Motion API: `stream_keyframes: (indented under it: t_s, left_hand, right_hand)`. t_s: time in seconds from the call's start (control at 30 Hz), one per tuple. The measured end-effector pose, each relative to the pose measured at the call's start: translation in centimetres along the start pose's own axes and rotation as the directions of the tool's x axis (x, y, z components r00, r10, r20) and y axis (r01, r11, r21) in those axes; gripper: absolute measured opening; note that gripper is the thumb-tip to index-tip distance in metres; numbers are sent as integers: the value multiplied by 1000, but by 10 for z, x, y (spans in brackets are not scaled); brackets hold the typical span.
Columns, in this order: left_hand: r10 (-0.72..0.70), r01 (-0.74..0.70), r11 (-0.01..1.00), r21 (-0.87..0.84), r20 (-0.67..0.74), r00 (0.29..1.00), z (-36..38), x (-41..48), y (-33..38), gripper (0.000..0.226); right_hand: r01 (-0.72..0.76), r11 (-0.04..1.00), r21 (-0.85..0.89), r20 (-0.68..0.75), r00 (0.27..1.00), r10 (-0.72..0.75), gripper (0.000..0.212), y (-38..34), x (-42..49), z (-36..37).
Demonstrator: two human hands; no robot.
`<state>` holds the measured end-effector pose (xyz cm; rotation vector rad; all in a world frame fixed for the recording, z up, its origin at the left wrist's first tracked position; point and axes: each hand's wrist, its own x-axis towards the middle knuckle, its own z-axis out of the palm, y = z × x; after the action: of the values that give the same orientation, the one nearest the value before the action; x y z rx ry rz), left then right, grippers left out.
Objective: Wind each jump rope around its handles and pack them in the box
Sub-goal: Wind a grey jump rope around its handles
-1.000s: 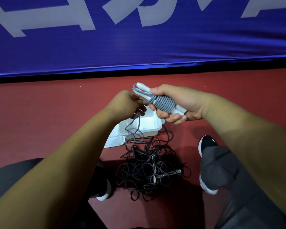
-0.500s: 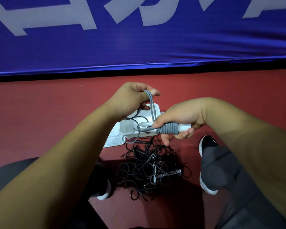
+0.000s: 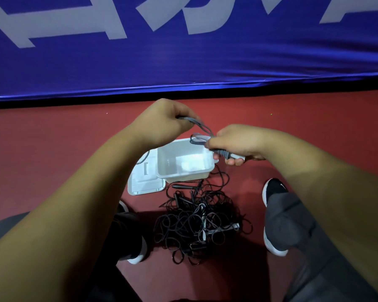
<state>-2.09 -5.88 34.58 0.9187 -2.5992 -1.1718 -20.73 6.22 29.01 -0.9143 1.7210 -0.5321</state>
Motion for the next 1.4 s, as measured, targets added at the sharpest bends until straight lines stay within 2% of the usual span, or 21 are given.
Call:
stream_keyframes:
  t_s: [0.1, 0.2, 0.27, 0.33, 0.37, 0.4, 0.43, 0.5, 0.57, 0.7, 0.8, 0.9, 0.97, 1.03, 1.17, 1.27, 1.4]
  left_hand:
    - [-54, 52, 998, 26, 56, 997, -6, -2, 2, 23]
    - [-68, 61, 992, 108, 71, 995, -4, -2, -1, 22]
    - [-91, 68, 952, 299, 64, 994, 0, -1, -3, 17]
    - [-165, 114, 831, 544, 45, 985, 8, 0, -11, 17]
    - [-229, 153, 779, 608, 48, 972, 13, 0, -15, 18]
    - [-302, 196, 768, 609, 75, 950, 18, -1, -18, 20]
    - [-367, 243, 799, 550, 124, 922, 23, -2, -19, 21]
    - [-428, 362, 883, 298, 198, 882, 30, -3, -18, 25]
    - [-414, 408, 910, 69, 178, 893, 31, -4, -15, 26]
    - [-365, 373, 907, -197, 74, 928, 27, 0, -18, 27]
    - [-266, 264, 907, -329, 40, 963, 23, 5, -23, 29]
    - [-137, 133, 954, -270, 1, 991, 20, 6, -19, 25]
    - [-70, 69, 968, -240, 4, 998, 17, 3, -14, 33]
    - [-11, 22, 968, -249, 43, 999, 15, 1, -12, 38]
    - [23, -10, 991, -133, 95, 995, 11, 3, -20, 30]
    - [-12, 16, 1000, -27, 157, 987, 9, 5, -28, 26]
    - [-70, 65, 997, 35, 163, 984, 10, 7, -36, 24]
  right_hand:
    - [39, 997, -71, -218, 975, -54, 32, -2, 3, -1]
    - [110, 992, 57, -328, 941, -85, 29, -2, 9, 0]
    - [116, 979, 168, -287, 956, -64, 27, -3, 9, 4]
    - [75, 977, 201, -192, 981, -35, 31, -3, 6, 8]
    - [60, 979, 195, -156, 987, -29, 35, -3, 5, 10]
    - [57, 981, 187, -141, 990, -30, 38, -3, 4, 11]
    - [62, 981, 183, -149, 988, -35, 39, -3, 4, 12]
    - [84, 974, 208, -182, 982, -45, 36, -3, 8, 11]
    - [106, 955, 278, -178, 982, -58, 33, -4, 9, 8]
    - [138, 898, 419, -177, 982, -68, 33, -10, 5, 2]
    - [145, 832, 535, -187, 981, -51, 31, -16, -2, -2]
    - [176, 779, 602, -207, 977, -61, 45, -22, -8, -6]
    - [185, 774, 606, -227, 972, -54, 60, -24, -9, -8]
    - [182, 779, 600, -248, 968, -35, 64, -24, -10, -7]
    - [192, 778, 598, -245, 968, -51, 52, -23, -12, -9]
    - [214, 784, 582, -246, 966, -81, 39, -23, -12, -8]
    - [227, 788, 572, -219, 968, -119, 27, -26, -14, -4]
